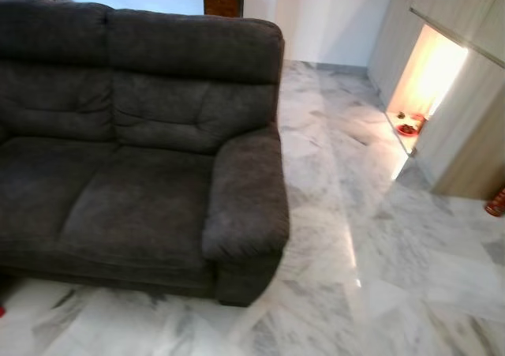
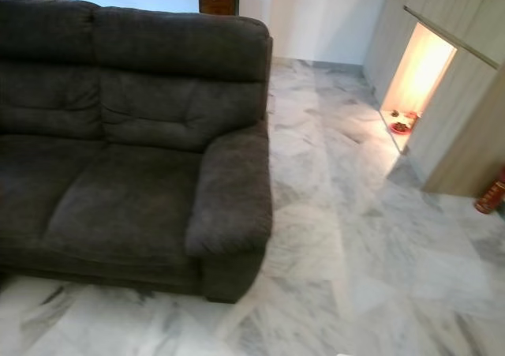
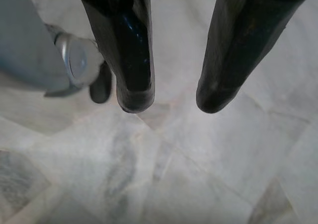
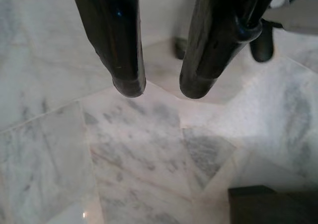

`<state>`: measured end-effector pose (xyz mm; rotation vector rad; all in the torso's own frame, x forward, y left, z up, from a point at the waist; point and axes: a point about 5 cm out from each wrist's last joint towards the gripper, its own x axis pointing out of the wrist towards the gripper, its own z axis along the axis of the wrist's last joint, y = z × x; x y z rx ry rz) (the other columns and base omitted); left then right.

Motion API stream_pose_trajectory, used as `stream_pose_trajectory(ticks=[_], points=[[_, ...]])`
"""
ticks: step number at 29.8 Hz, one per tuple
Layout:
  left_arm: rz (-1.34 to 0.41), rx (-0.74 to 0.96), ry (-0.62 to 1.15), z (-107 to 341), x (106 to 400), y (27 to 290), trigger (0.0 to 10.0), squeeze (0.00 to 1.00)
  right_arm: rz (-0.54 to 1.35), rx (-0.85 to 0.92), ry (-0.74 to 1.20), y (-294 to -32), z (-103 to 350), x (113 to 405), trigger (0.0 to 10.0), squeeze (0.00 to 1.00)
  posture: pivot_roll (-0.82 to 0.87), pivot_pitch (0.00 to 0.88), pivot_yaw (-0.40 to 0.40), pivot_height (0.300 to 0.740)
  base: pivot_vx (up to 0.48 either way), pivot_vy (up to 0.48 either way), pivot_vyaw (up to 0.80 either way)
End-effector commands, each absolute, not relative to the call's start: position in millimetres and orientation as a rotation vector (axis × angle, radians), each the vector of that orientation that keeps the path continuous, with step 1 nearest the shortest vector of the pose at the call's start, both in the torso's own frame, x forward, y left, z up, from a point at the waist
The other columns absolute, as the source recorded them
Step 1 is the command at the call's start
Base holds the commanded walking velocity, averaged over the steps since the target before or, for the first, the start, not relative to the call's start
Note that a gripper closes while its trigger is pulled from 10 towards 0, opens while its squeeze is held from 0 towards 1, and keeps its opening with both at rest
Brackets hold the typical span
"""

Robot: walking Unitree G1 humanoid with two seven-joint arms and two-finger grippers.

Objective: Move the pillow to the sofa from floor

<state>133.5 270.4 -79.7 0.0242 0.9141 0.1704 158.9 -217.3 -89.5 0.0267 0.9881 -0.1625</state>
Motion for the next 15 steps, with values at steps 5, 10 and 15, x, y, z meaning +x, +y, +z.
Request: stream_pose_trajectory(ticks=[5,10,15], points=[[0.088,0.063,1.021,-88.2,148.7,238.0,10.0,0.0,-0.152,0.198,0.945,-187.0,-84.7,182.3,10.0,0.0,0.19,0.06,-0.014,0.74,0.0,0.48,0.0],[0.088,0.063,1.021,-88.3,148.4,238.2,10.0,0.0,-0.15,0.204,0.942,-186.2,-84.5,182.9,10.0,0.0,0.19,0.062,-0.012,0.74,0.0,0.48,0.0],[0.089,0.063,1.021,-88.1,148.4,238.7,10.0,0.0,-0.15,0.188,0.942,-186.7,-84.4,183.0,10.0,0.0,0.19,0.061,-0.011,0.74,0.0,0.48,0.0]])
